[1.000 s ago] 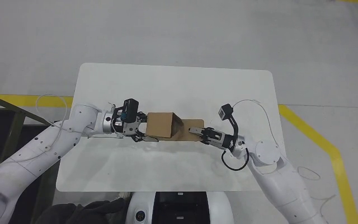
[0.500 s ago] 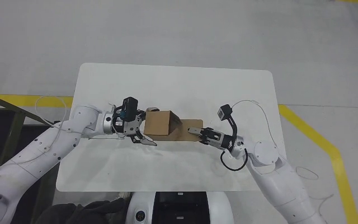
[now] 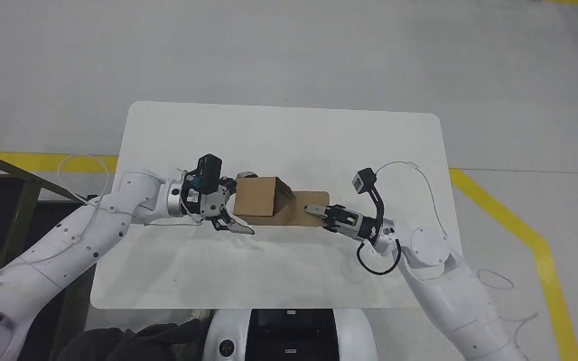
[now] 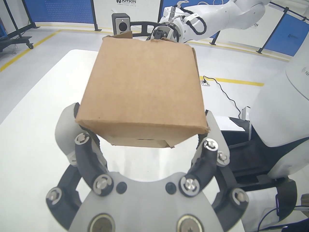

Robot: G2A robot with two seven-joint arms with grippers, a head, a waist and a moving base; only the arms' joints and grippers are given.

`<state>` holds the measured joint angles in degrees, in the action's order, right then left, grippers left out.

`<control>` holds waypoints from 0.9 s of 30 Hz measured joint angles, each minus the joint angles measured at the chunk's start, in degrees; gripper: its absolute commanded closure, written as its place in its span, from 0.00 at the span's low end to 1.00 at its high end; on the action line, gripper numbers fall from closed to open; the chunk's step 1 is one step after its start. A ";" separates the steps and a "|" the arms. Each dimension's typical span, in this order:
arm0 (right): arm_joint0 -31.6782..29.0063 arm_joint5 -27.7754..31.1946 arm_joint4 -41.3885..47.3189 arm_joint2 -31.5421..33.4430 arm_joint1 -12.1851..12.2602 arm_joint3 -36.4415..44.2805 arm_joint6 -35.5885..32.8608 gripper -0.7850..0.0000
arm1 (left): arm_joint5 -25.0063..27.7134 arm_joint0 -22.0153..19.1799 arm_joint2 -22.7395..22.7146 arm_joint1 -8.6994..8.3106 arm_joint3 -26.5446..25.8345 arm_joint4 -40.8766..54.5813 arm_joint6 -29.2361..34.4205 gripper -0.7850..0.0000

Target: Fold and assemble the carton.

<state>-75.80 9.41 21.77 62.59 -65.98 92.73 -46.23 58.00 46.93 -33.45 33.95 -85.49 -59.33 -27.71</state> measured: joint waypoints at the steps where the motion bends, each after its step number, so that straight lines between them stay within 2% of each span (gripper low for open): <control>1: 0.00 0.06 0.00 0.00 -0.01 -0.02 0.02 1.00 | 0.00 -0.10 0.14 -0.03 0.00 0.09 0.00 0.00; 4: -0.03 0.24 0.00 -0.01 -0.02 -0.06 0.15 1.00 | 0.00 -0.45 0.57 -0.09 0.06 0.35 0.02 0.16; 12: -0.05 0.33 -0.12 -0.01 -0.01 -0.16 -0.08 1.00 | 0.00 -1.30 1.66 -0.14 0.48 0.99 0.11 0.33; 22: 0.10 0.47 -0.10 -0.16 -0.08 -0.37 0.04 1.00 | 0.00 -1.87 2.36 -0.20 0.81 1.26 -0.06 0.35; 23: 0.08 0.48 -0.05 -0.14 -0.08 -0.39 0.13 0.97 | 0.00 -1.89 2.43 -0.20 0.81 1.28 -0.10 0.35; 24: 0.05 0.48 0.04 -0.09 -0.09 -0.41 0.24 0.67 | 0.00 -1.94 2.53 -0.21 0.81 1.29 -0.13 0.36; 27: 0.01 0.57 0.27 0.09 -0.09 -0.43 0.45 0.51 | 0.00 -2.11 2.74 -0.24 0.84 1.24 -0.20 0.42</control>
<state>-75.79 9.98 22.04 62.67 -66.08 92.30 -45.78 58.00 44.82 -30.71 33.72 -84.64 -58.09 -27.91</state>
